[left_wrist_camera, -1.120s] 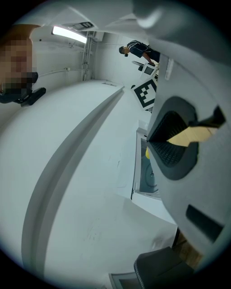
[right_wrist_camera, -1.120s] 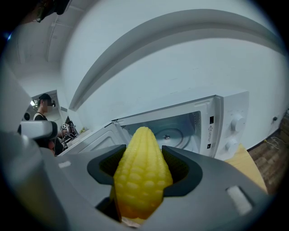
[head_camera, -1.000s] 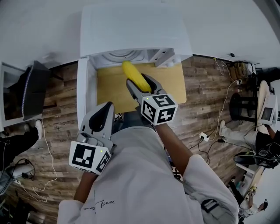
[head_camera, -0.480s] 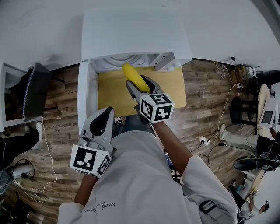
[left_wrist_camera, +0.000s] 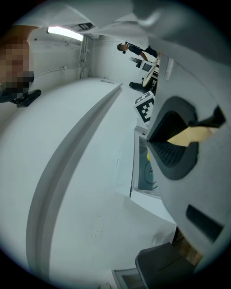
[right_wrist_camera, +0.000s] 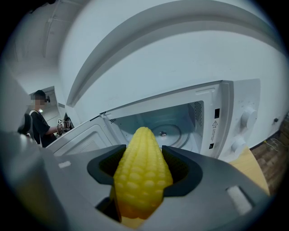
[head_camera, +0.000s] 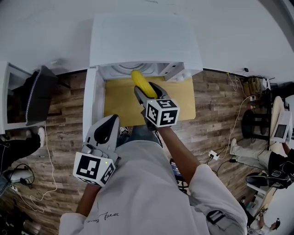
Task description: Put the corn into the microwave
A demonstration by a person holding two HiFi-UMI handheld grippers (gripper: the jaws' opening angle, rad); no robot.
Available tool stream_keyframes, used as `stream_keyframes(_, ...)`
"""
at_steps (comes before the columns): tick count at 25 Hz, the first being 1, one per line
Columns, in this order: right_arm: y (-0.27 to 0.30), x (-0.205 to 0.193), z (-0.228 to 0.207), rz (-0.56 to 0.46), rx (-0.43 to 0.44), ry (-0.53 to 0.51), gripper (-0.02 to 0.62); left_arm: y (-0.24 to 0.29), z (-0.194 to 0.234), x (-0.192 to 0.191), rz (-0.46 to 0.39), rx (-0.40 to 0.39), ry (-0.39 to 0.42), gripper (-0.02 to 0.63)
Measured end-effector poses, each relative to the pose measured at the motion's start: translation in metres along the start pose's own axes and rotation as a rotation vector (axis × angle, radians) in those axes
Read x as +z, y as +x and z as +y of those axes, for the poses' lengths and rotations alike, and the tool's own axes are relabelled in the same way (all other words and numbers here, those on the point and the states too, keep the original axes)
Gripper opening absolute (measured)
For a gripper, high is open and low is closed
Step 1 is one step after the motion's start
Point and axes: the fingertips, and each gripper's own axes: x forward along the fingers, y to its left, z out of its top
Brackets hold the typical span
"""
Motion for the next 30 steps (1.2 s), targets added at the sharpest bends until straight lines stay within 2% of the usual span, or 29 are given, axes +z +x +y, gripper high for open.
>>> stream_keyframes(21, 0.039, -0.001, -0.030, 0.051, -0.010, -0.005, 0.264, 0.022, 0.000, 0.002, 0.023, 0.018, -0.008, -0.009)
stream_keyframes(30, 0.063, -0.006, -0.037, 0.085, -0.012, -0.041, 0.264, 0.033, 0.003, 0.005, 0.025, 0.028, -0.006, -0.009)
